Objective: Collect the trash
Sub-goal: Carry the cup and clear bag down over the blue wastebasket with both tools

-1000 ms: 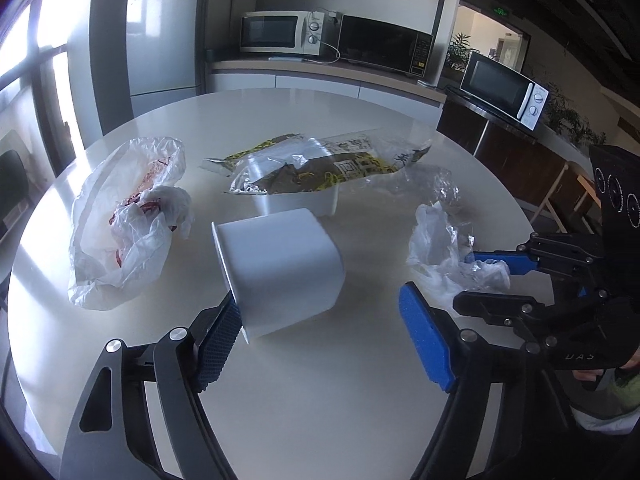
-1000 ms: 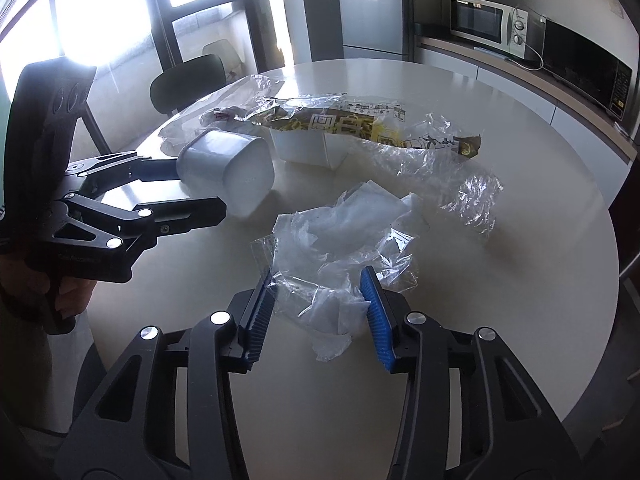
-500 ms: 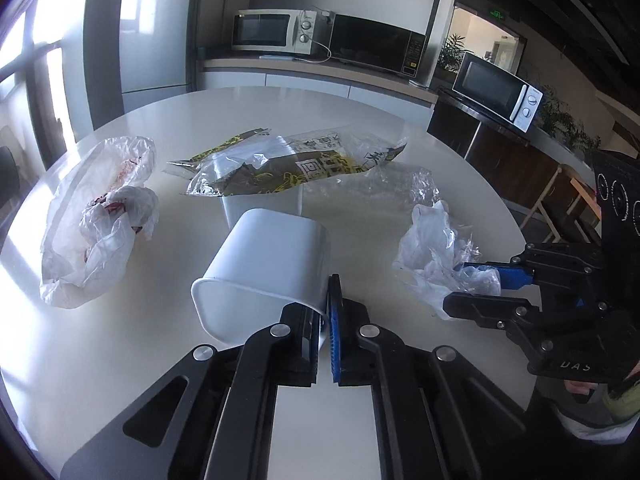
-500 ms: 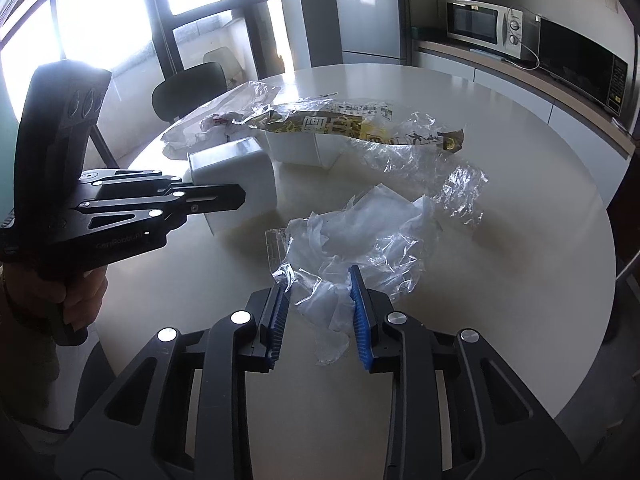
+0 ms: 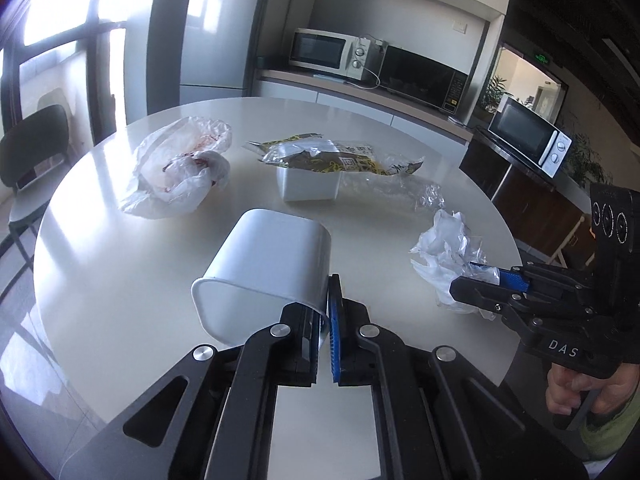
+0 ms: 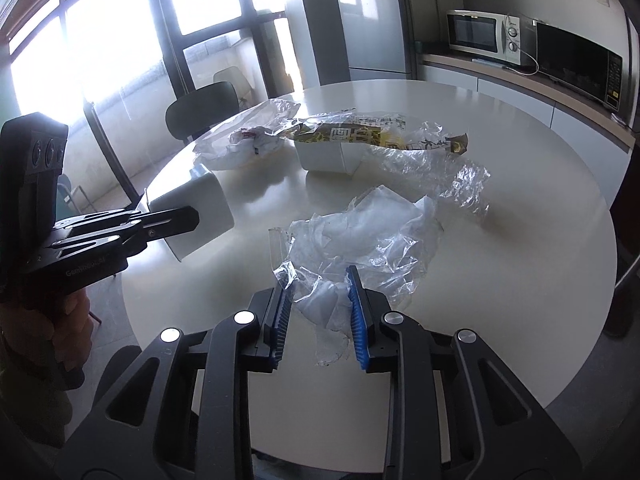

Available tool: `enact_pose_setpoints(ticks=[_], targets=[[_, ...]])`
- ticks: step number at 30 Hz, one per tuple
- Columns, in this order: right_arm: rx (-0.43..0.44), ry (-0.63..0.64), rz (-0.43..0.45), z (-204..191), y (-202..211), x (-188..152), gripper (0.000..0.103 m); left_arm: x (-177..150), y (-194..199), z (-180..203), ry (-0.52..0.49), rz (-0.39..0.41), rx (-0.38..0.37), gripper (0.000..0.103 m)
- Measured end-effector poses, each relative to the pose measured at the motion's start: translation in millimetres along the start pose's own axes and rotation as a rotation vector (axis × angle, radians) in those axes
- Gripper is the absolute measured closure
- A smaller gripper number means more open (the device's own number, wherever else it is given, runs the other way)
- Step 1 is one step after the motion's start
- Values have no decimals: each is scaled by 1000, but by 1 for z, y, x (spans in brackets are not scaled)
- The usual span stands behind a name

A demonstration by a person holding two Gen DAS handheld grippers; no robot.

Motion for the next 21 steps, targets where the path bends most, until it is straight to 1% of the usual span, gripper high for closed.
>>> enact_pose_setpoints(ticks=[3, 5, 6, 9, 13, 18, 21], targets=[[7, 18, 13, -11, 9, -6, 78, -9, 18, -2, 40, 23, 7, 100], [9, 23, 18, -18, 14, -9, 77, -14, 31, -5, 59, 39, 34, 100], [7, 19, 14, -18, 16, -11, 77, -15, 38, -6, 63, 51, 46, 100], [10, 9, 1, -22, 20, -16, 76, -17, 57, -6, 74, 78, 48, 100], [18, 43, 19, -34, 34, -18, 76, -20, 79, -4, 68, 105, 59, 100], [14, 88, 73, -48, 54, -17, 77, -25, 89, 3, 46, 110, 74, 100], [23, 109, 105, -56, 69, -18, 77, -30, 100, 10, 33, 118, 68, 100]])
Point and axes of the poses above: each gripper's, at about its wrist camera, not at the fingertips, and y roughly against the way its jaws point, z to its right, x to its top, the point moved 4 cm from there along -y, roughly the way its jaws point, and after that the axes turned 7 degrees about y, right-handed, at the moved point
